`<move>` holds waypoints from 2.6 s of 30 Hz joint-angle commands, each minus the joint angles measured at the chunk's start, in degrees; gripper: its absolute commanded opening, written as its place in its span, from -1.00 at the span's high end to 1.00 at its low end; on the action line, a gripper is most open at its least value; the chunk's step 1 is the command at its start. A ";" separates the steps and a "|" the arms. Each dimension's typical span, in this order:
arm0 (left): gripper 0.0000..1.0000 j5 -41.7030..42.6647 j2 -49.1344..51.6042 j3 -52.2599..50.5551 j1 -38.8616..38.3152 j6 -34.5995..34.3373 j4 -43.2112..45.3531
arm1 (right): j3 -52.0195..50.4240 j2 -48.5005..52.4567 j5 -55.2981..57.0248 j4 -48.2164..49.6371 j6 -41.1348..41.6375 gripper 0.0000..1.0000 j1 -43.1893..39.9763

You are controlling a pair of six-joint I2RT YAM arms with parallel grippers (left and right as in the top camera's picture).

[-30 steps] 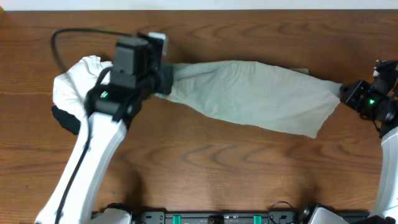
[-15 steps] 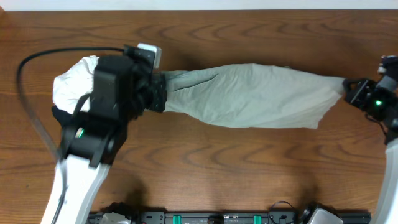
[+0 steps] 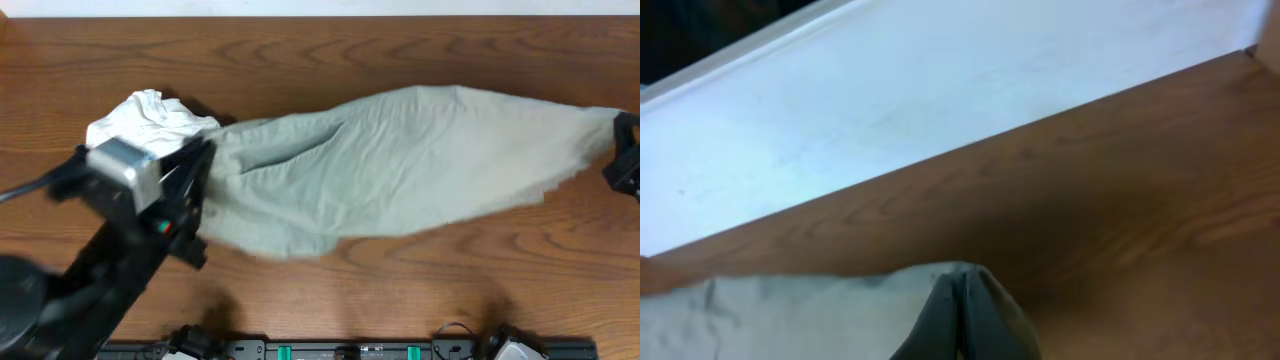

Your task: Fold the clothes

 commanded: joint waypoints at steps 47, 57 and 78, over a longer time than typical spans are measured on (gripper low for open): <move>-0.43 -10.97 31.82 3.17 1.92 4.50 7.54 | 4.98 34.97 -5.07 -1.05 -7.37 -0.16 3.85; -0.96 -10.78 15.02 3.17 1.92 4.50 -3.78 | 4.98 21.92 -5.79 -8.11 -10.38 -0.19 5.11; -0.97 2.93 30.62 -1.46 -2.36 6.32 -21.86 | -6.05 15.89 4.39 -17.66 -4.96 -0.60 12.33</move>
